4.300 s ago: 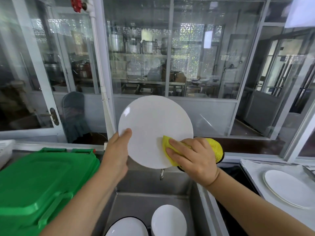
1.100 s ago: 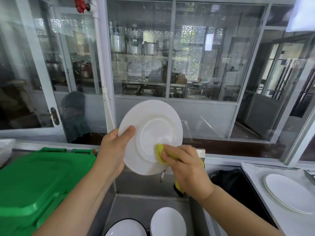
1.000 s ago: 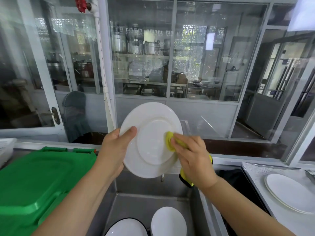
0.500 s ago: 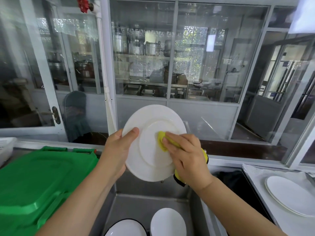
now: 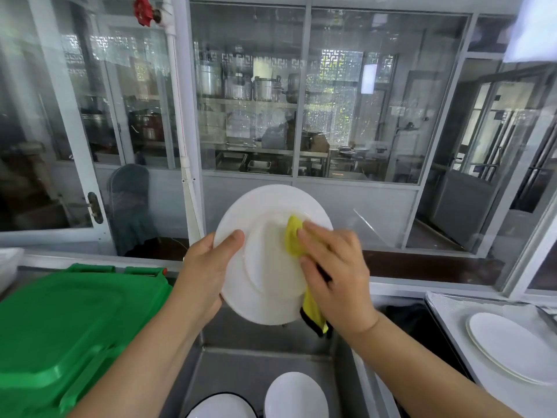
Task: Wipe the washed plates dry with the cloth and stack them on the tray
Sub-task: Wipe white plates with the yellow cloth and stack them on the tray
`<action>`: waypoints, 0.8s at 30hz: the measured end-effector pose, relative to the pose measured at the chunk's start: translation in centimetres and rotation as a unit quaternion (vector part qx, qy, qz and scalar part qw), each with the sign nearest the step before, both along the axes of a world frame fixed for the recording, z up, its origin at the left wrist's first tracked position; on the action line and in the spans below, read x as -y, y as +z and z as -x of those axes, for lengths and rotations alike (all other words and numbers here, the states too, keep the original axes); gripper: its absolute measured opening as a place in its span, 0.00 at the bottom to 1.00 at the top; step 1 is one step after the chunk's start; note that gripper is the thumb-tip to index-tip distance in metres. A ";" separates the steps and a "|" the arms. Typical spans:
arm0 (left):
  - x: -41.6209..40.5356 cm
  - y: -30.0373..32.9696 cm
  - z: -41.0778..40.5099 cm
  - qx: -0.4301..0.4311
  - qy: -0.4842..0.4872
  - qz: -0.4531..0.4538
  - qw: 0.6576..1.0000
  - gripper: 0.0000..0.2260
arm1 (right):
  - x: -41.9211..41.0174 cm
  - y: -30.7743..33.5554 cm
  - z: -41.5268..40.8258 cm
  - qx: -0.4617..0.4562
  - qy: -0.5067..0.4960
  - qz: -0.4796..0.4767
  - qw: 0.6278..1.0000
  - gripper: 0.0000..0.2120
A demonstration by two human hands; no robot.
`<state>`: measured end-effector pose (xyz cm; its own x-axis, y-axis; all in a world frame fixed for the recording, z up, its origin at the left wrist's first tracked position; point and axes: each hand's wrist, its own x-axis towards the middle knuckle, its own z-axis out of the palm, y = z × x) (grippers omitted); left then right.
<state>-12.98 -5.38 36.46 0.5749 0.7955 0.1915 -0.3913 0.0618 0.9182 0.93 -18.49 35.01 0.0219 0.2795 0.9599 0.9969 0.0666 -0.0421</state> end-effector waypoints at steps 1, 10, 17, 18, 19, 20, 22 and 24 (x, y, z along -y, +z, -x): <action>0.2 0.0 -0.2 -0.014 0.003 -0.020 1.000 0.04 | -0.4 0.9 0.2 -0.024 -0.003 -0.023 0.999 0.15; 1.9 0.0 -0.8 -0.069 0.006 -0.154 0.986 0.13 | -2.3 3.5 -0.4 -0.217 -0.061 0.025 0.974 0.17; 1.7 0.3 -0.4 0.034 0.019 -0.029 0.999 0.08 | -1.6 1.1 -0.9 -0.527 0.073 -0.027 0.846 0.16; 1.7 0.0 -0.4 0.026 0.007 -0.015 1.000 0.09 | -1.5 0.9 -0.8 -0.545 0.076 -0.045 0.834 0.15; 1.5 -0.2 -0.3 0.012 -0.011 -0.002 1.000 0.11 | -1.2 0.9 -0.9 -0.549 0.074 -0.058 0.830 0.14; 1.2 -0.4 -0.1 -0.007 -0.036 0.012 0.999 0.13 | -0.9 1.0 -1.0 -0.542 0.069 -0.063 0.835 0.13; 0.1 -0.2 0.6 -0.049 -0.089 0.026 0.994 0.16 | -0.1 1.0 -1.5 -0.499 0.062 -0.046 0.863 0.14; -0.9 0.4 1.1 -0.083 -0.125 0.001 0.989 0.16 | 0.3 0.9 -1.5 -0.432 0.052 -0.002 0.900 0.15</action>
<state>-14.06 -4.51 36.90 0.7765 0.6255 0.0760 -0.2069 0.1392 0.9684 2.40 -18.84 35.93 0.7349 0.3197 0.5981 0.5805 0.1593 -0.7985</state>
